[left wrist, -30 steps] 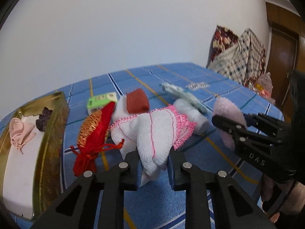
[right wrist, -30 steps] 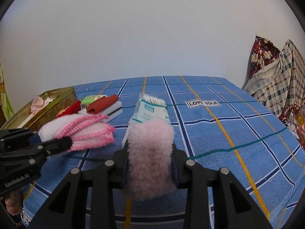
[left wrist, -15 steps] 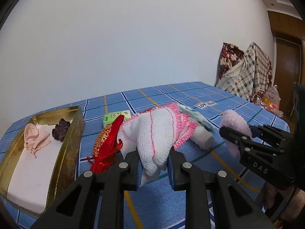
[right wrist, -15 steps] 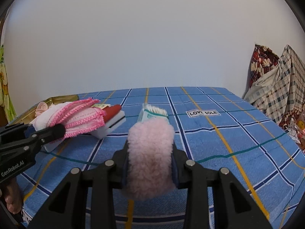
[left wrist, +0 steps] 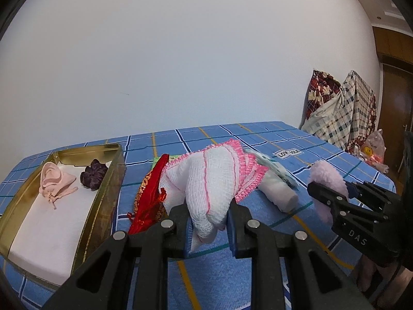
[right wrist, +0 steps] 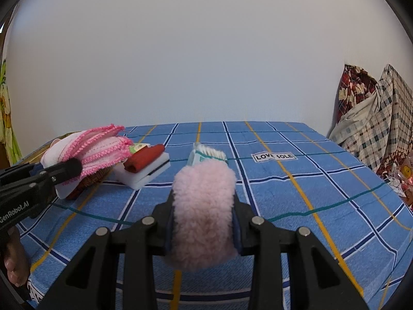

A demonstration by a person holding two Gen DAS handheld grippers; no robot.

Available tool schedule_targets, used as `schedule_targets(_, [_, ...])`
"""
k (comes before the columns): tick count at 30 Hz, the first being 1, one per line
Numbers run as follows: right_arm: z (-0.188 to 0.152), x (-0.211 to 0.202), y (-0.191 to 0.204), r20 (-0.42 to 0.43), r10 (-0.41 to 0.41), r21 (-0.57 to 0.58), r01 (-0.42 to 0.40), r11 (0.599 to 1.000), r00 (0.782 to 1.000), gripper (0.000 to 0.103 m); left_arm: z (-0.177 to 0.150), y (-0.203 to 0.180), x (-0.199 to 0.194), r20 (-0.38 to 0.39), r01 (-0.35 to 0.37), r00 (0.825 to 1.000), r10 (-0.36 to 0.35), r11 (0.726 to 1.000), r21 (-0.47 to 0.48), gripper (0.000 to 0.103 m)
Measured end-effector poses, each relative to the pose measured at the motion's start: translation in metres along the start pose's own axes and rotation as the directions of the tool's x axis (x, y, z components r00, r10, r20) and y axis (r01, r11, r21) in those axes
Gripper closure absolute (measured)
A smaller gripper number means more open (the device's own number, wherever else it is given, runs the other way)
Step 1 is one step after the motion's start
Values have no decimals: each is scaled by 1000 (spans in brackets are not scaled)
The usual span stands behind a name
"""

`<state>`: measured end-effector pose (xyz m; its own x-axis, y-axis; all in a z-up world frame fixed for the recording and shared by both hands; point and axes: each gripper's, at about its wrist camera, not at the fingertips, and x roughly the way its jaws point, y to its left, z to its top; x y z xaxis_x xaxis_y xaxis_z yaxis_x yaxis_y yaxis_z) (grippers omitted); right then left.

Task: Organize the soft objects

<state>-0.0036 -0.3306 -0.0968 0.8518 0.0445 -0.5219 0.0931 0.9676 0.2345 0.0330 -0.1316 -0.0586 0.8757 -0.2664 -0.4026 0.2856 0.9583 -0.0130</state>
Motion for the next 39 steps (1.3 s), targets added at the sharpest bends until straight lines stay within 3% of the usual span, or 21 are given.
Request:
schedule_targets(24, [-3, -17, 1, 132, 1, -16, 1, 1000, 991, 68, -4, 0, -16, 94, -51, 994, 52, 999, -10, 80])
schedule_targets(34, [-1, -16, -2, 126, 9, -7, -8, 1000, 992, 68, -5, 0, -23, 133, -70, 989, 72, 997, -17, 80])
schedule_targets(39, [-1, -16, 2, 125, -21, -31, 25, 999, 992, 68, -5, 2, -24, 133, -76, 988, 78, 997, -25, 80])
